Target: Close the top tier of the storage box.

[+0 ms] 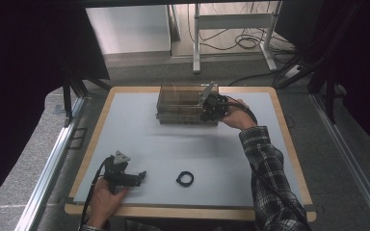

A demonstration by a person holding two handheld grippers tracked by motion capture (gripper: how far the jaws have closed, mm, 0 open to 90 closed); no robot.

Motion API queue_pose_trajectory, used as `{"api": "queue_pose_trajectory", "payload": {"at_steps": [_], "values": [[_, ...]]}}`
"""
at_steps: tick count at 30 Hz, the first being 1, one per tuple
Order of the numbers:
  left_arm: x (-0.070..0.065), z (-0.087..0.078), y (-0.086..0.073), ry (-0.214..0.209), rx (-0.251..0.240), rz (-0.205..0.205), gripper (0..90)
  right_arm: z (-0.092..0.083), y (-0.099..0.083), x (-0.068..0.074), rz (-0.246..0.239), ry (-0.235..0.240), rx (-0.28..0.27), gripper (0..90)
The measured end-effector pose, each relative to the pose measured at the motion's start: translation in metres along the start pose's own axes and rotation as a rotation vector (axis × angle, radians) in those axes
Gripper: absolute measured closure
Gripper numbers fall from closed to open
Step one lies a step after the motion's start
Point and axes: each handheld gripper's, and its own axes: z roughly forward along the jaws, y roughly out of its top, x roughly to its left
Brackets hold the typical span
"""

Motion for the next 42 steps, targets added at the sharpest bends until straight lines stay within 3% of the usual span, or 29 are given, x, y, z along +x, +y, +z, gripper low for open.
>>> {"api": "queue_pose_trajectory", "payload": {"at_steps": [42], "values": [[0.000,0.000,0.000,0.000,0.000,-0.001,0.0,-0.006,-0.001,0.031,-0.084,0.028,0.006,84.4]]}}
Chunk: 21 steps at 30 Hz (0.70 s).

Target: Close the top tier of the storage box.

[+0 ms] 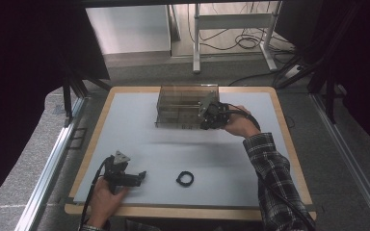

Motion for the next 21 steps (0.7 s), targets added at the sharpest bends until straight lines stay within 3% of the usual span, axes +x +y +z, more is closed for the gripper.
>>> {"api": "queue_pose_trajectory", "payload": {"at_steps": [21], "values": [[0.0000,0.0000,0.0000,0.000,0.000,0.000,0.0,0.0022,0.0024,0.0101,-0.022,0.012,0.012,85.3]]}}
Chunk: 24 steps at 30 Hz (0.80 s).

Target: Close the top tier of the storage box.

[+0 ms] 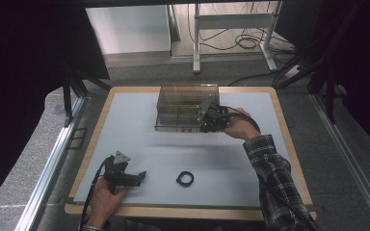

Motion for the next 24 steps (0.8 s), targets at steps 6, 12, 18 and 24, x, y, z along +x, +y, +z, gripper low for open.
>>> {"api": "queue_pose_trajectory", "payload": {"at_steps": [6,12,18,24], "values": [[0.0000,0.0000,0.0000,0.000,0.000,0.000,0.0,-0.0006,0.0002,0.0033,-0.007,-0.001,0.003,85.2],[0.0000,0.0000,0.0000,0.000,0.000,0.000,0.0,0.0006,-0.0008,0.0042,-0.014,-0.006,0.011,85.3],[0.0000,0.0000,0.0000,0.000,0.000,0.000,0.0,0.0003,-0.0007,0.0050,-0.008,-0.010,0.000,84.5],[0.0000,0.0000,0.0000,0.000,0.000,0.000,0.0,-0.0037,0.0007,0.0077,0.004,-0.028,-0.020,80.9]]}}
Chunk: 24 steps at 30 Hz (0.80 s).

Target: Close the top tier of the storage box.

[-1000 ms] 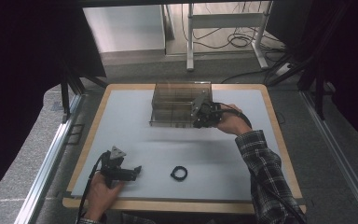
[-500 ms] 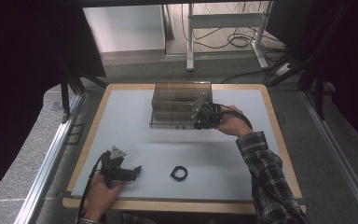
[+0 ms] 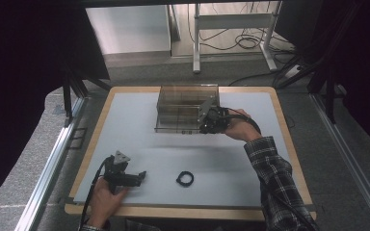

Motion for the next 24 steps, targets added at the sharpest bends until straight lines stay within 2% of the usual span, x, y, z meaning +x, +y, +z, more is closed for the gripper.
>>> {"api": "queue_pose_trajectory", "payload": {"at_steps": [10,14,24], "values": [[0.000,0.000,0.000,0.000,0.000,0.000,0.0,-0.007,0.003,0.006,0.007,-0.034,-0.027,75.9],[0.000,0.000,0.000,0.000,0.000,0.000,0.0,-0.009,0.004,0.011,0.023,-0.062,-0.025,73.3],[0.000,0.000,0.000,0.000,0.000,0.000,0.0,-0.013,0.006,0.018,0.067,-0.082,-0.064,69.6]]}}
